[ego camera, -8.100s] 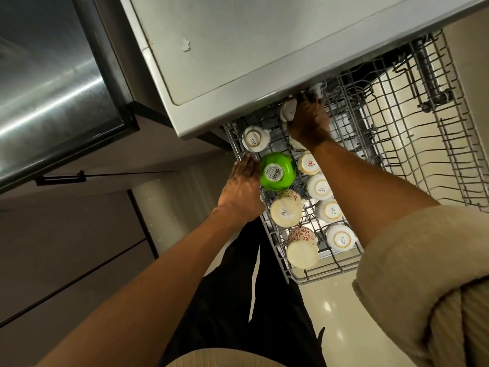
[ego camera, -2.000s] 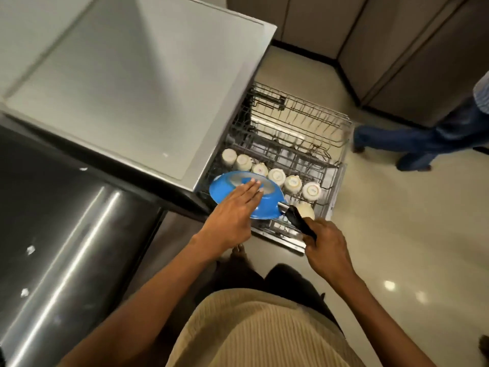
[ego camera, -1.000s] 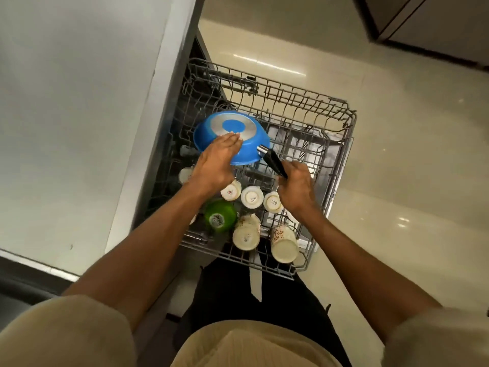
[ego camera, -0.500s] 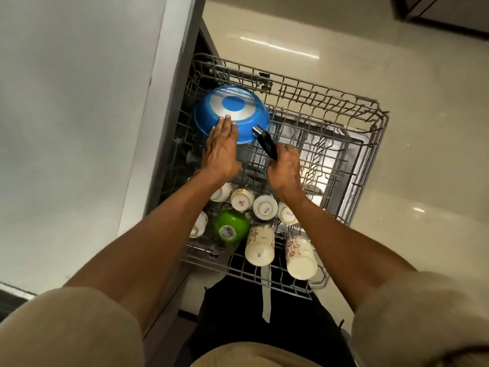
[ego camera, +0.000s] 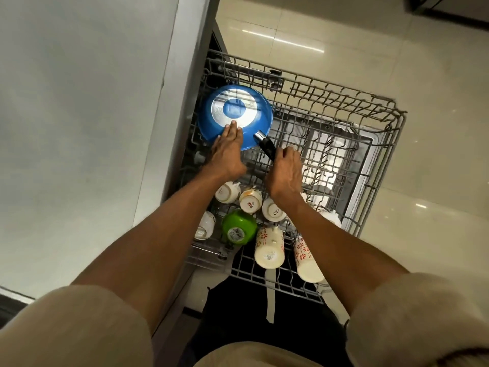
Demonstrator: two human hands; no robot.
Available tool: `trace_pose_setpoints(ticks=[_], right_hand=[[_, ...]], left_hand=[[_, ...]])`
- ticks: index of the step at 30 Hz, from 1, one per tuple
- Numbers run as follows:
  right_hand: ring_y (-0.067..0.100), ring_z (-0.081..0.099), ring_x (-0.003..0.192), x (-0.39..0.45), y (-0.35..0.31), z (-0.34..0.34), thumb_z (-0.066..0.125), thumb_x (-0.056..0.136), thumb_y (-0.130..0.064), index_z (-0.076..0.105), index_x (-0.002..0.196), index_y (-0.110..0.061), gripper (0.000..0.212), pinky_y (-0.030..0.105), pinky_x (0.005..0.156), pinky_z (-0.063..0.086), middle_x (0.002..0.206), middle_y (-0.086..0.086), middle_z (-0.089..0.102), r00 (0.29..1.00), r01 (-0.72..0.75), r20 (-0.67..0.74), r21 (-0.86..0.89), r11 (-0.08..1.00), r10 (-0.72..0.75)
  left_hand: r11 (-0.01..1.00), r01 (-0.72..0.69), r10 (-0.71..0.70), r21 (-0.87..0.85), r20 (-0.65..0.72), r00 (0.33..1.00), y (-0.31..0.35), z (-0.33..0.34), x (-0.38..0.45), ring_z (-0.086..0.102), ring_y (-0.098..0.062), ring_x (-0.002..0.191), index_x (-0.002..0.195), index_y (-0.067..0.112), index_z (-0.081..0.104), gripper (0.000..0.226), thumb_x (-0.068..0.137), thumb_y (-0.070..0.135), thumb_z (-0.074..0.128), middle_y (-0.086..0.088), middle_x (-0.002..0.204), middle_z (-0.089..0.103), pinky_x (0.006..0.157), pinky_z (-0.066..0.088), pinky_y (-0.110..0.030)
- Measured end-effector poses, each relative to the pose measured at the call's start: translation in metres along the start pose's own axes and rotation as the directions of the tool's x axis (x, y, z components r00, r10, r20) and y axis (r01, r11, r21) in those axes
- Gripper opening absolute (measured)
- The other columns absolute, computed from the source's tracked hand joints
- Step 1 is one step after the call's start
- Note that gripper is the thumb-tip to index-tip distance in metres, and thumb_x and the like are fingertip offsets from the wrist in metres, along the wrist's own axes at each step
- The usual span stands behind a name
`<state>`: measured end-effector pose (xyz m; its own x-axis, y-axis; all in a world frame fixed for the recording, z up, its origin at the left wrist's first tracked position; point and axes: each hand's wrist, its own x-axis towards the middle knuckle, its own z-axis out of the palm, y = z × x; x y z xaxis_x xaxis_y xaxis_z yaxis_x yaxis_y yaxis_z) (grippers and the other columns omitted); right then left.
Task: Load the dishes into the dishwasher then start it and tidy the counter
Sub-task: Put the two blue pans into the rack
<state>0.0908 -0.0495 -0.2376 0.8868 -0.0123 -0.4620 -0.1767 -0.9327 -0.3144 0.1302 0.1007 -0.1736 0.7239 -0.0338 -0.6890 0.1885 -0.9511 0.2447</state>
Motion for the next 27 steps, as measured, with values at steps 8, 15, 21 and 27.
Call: trace_pose_setpoints(ticks=[8,15,21,27], right_hand=[[0.020,0.045,0.107,0.007,0.009,-0.008,0.079,0.084,-0.014,0.056,0.130,-0.009,0.051,0.035,0.098,0.045,0.118,0.006,0.051,0.999,0.031,0.029,-0.033,0.999,-0.030],[0.025,0.044,0.115,0.001,0.004,-0.005,0.066,0.089,-0.001,0.052,0.138,-0.008,0.051,0.036,0.100,0.045,0.128,0.011,0.049,0.999,-0.039,-0.022,-0.001,0.999,0.039],[0.024,0.050,0.114,0.005,0.004,-0.001,0.075,0.083,-0.001,0.054,0.138,-0.010,0.059,0.040,0.097,0.052,0.127,0.010,0.048,0.993,-0.116,0.044,0.099,0.988,0.112],[0.026,0.055,0.111,0.007,0.013,-0.016,0.077,0.085,-0.011,0.053,0.136,-0.009,0.057,0.044,0.100,0.052,0.124,0.009,0.050,0.985,-0.036,0.169,0.070,0.997,0.024]], left_hand=[[1.000,0.016,-0.015,0.017,-0.064,0.998,-0.004,0.010,0.000,-0.009,-0.024,0.153,0.159,0.010,0.003,0.103,0.080,0.008,0.069,-0.010,0.166,-0.009,0.125,0.006,-0.043],[0.999,0.036,-0.029,0.038,-0.176,0.984,-0.008,0.033,-0.007,-0.012,-0.024,0.153,0.159,0.010,0.003,0.104,0.076,0.006,0.066,-0.010,0.166,-0.011,0.125,0.006,-0.042],[0.999,0.037,-0.035,0.035,-0.070,0.997,-0.010,0.028,-0.005,-0.015,-0.025,0.152,0.159,0.011,-0.002,0.111,0.075,0.016,0.071,-0.010,0.165,-0.017,0.125,0.004,-0.043],[0.998,0.047,-0.045,0.048,-0.047,0.998,-0.006,0.021,-0.011,-0.015,-0.023,0.152,0.159,0.012,-0.004,0.113,0.075,0.016,0.071,-0.010,0.165,-0.018,0.125,0.000,-0.041]])
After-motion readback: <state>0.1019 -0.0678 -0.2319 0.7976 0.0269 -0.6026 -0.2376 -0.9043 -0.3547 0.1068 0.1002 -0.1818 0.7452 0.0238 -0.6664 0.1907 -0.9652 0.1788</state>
